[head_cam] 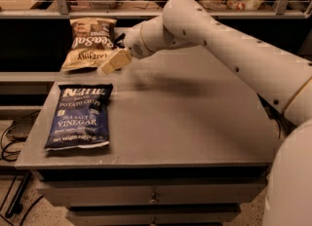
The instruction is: Pick brown chip bag
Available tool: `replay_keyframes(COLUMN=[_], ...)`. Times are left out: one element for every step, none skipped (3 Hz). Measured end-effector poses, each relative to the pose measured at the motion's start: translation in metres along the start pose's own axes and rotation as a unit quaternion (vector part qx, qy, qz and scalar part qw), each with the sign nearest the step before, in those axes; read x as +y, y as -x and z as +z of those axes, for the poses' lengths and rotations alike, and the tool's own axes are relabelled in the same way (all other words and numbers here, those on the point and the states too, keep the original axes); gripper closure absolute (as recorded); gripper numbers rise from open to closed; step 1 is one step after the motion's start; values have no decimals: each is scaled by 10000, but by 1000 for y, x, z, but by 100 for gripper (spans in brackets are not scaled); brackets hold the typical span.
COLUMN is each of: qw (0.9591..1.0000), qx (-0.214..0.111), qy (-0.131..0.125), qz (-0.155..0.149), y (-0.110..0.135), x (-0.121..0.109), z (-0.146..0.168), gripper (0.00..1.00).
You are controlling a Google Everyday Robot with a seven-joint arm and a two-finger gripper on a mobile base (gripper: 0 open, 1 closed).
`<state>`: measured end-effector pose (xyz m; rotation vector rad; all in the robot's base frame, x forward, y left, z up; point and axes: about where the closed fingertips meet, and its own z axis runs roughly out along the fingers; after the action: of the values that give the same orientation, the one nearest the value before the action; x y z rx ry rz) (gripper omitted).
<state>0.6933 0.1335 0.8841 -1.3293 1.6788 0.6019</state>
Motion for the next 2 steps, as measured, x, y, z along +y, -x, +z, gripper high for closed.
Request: replay_keyframes(qw=[9998,9995], qx=[-152,-269], qy=[77,127], qz=[51,109], y=[7,10], x=[-9,-15], z=[27,52], gripper=[0,0])
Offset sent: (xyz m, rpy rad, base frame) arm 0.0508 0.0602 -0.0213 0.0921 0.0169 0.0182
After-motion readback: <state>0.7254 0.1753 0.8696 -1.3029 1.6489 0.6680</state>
